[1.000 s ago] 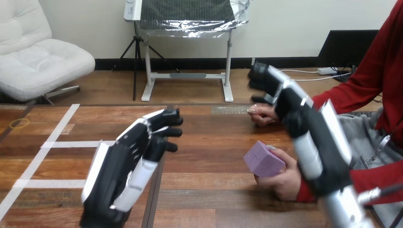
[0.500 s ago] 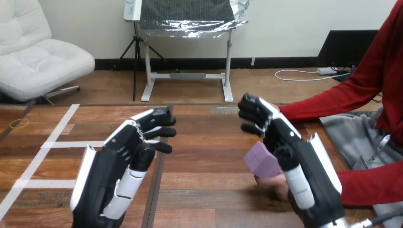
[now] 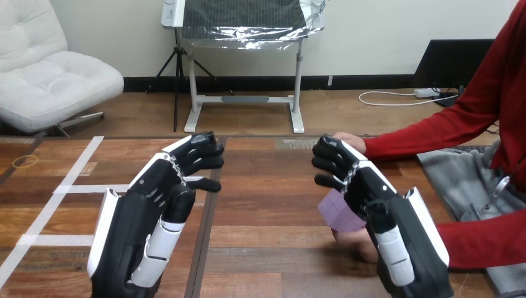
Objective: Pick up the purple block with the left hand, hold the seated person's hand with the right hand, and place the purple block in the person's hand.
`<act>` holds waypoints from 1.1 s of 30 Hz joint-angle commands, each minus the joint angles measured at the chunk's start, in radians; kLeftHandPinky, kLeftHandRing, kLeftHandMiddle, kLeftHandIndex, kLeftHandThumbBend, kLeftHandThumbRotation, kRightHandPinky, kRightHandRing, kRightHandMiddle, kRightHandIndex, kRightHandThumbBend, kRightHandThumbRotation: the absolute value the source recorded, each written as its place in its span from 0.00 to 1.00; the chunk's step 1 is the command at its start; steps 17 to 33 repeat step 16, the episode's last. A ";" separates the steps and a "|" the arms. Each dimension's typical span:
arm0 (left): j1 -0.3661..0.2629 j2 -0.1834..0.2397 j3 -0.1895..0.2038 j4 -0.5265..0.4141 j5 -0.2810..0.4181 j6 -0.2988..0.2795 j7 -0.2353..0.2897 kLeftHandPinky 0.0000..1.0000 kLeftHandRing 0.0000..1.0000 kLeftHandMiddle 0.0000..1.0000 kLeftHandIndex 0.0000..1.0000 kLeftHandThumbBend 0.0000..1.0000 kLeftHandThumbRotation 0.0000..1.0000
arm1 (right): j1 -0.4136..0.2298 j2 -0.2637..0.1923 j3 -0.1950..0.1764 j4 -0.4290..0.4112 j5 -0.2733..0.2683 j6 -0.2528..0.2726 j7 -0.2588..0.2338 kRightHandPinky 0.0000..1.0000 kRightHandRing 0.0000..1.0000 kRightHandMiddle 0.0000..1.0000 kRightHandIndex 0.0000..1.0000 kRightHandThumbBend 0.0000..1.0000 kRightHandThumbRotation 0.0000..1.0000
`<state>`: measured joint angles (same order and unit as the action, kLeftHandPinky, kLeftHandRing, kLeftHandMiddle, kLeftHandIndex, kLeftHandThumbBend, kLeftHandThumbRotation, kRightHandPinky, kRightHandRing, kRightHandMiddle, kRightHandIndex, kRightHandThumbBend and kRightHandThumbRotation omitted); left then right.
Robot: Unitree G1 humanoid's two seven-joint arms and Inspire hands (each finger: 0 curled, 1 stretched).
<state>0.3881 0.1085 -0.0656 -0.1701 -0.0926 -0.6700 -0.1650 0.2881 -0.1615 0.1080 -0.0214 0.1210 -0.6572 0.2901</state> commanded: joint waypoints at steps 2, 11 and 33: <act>-0.067 -0.050 -0.016 0.011 -0.009 -0.024 0.014 0.67 0.75 0.77 0.77 0.59 0.85 | -0.005 0.005 0.004 -0.035 0.021 -0.015 0.015 0.83 0.88 0.88 0.89 0.69 1.00; -0.079 -0.060 -0.038 0.012 -0.001 -0.015 0.034 0.70 0.75 0.78 0.78 0.60 0.84 | 0.012 0.004 0.013 -0.043 0.041 -0.008 0.043 0.86 0.90 0.90 0.91 0.70 1.00; -0.086 -0.055 -0.053 0.011 -0.014 -0.011 0.034 0.69 0.74 0.77 0.79 0.58 0.84 | 0.016 0.003 0.015 -0.048 0.053 0.002 0.056 0.88 0.91 0.90 0.91 0.69 1.00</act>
